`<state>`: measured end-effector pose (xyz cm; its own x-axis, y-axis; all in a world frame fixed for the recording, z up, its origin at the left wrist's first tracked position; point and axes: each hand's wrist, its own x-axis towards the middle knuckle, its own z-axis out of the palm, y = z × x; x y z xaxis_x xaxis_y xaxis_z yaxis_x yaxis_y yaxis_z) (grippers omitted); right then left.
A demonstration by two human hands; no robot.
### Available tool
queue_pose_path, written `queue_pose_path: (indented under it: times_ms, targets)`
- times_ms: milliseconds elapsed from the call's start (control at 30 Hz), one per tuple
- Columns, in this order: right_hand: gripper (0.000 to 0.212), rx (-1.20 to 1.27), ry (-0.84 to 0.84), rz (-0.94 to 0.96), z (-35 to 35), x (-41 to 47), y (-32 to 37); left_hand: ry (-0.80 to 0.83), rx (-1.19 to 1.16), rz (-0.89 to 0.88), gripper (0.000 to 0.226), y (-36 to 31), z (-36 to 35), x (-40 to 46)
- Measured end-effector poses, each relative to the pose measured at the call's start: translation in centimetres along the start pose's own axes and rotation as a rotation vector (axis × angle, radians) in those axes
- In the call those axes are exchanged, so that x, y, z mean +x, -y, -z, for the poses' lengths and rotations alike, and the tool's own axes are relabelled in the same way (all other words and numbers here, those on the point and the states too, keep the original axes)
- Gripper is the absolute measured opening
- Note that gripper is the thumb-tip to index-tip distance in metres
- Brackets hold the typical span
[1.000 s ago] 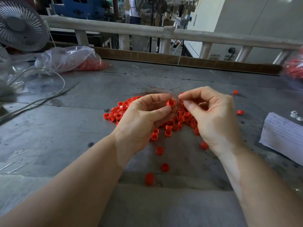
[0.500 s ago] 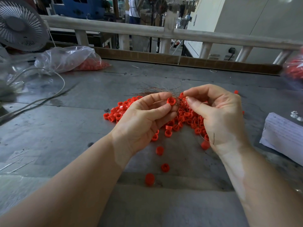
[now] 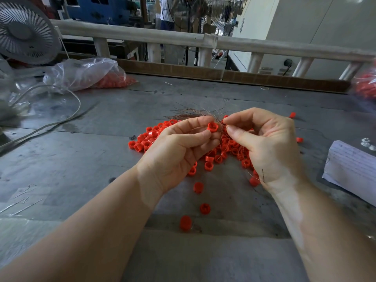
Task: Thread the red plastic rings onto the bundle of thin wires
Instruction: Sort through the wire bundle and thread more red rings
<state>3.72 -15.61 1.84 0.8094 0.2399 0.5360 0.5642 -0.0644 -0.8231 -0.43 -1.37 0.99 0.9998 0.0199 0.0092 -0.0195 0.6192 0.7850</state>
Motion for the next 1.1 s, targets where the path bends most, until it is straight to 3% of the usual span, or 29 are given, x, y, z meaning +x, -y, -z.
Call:
queue_pose_path:
  times_ms: [1100]
  targets:
    - [0.027, -0.108, -0.043, 0.038, -0.04, -0.12, 0.32, -0.048, 0.0, 0.078, 0.024, -0.24, 0.05, -0.05]
